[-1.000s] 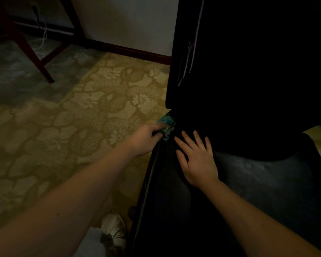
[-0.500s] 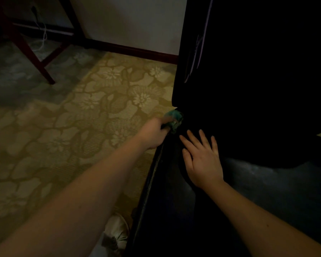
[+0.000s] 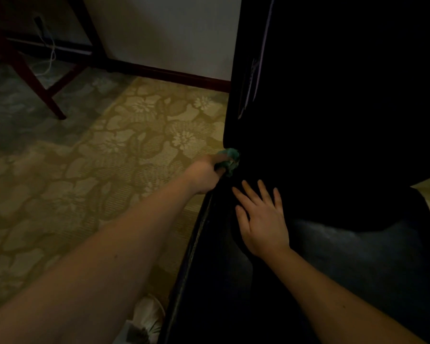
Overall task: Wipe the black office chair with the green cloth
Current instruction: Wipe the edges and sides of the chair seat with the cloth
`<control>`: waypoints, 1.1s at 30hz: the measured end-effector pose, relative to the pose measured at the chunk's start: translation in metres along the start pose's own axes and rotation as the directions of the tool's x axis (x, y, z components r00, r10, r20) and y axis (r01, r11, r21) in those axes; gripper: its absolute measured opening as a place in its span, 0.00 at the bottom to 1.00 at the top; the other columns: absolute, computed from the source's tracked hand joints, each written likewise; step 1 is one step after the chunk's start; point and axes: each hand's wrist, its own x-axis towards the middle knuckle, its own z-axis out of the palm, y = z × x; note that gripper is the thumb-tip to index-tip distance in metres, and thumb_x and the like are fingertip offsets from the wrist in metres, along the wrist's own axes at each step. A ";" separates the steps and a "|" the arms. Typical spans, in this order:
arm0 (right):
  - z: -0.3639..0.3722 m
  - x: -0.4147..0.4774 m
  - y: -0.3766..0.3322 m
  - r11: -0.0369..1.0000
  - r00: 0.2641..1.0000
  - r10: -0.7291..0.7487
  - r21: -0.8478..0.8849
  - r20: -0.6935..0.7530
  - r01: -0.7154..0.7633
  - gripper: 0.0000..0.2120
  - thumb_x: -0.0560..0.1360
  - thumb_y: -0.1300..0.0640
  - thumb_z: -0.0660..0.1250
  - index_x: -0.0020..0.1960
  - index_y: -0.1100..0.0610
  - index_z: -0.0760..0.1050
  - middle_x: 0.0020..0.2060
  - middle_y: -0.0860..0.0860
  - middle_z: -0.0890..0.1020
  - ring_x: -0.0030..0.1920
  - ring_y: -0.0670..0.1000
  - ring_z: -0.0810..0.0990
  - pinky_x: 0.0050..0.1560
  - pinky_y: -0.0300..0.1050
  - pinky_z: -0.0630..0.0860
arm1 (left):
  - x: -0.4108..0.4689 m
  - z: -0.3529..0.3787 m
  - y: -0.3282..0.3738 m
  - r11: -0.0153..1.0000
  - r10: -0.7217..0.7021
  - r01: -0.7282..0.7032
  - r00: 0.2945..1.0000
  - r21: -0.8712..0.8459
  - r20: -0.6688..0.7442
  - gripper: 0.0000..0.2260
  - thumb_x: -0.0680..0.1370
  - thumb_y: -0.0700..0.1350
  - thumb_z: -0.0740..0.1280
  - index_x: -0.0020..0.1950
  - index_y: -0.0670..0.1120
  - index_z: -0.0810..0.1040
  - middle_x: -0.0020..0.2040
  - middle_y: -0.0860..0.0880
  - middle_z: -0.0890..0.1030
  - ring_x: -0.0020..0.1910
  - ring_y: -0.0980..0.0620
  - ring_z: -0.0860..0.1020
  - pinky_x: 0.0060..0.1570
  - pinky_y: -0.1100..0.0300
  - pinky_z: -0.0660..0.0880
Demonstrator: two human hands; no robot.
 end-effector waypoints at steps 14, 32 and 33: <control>0.002 0.000 0.001 1.000 1.000 0.007 -0.018 0.004 -0.007 0.26 0.79 0.43 0.42 0.75 0.43 0.62 0.76 0.43 0.62 0.78 0.51 0.50 0.76 0.57 0.43 | 0.000 -0.003 0.005 0.993 0.057 -0.058 0.998 0.106 0.007 0.19 0.84 0.40 0.60 0.75 0.47 0.69 0.70 0.42 0.74 0.67 0.43 0.74 0.53 0.70 0.66; 0.003 0.003 -0.001 0.998 0.999 0.033 -0.053 -0.026 -0.034 0.28 0.79 0.43 0.42 0.75 0.45 0.64 0.76 0.46 0.63 0.78 0.53 0.53 0.76 0.58 0.45 | -0.016 0.001 0.000 1.000 -0.002 0.002 0.999 0.004 0.044 0.18 0.84 0.42 0.59 0.75 0.49 0.69 0.66 0.44 0.78 0.61 0.45 0.77 0.48 0.66 0.72; 0.003 0.004 -0.001 0.998 0.999 0.037 -0.048 -0.026 -0.038 0.28 0.78 0.43 0.42 0.74 0.45 0.64 0.75 0.46 0.64 0.78 0.53 0.53 0.76 0.58 0.45 | -0.019 0.002 -0.002 1.000 -0.013 0.013 0.999 0.002 0.038 0.18 0.84 0.42 0.60 0.75 0.49 0.69 0.67 0.45 0.77 0.63 0.46 0.76 0.51 0.65 0.71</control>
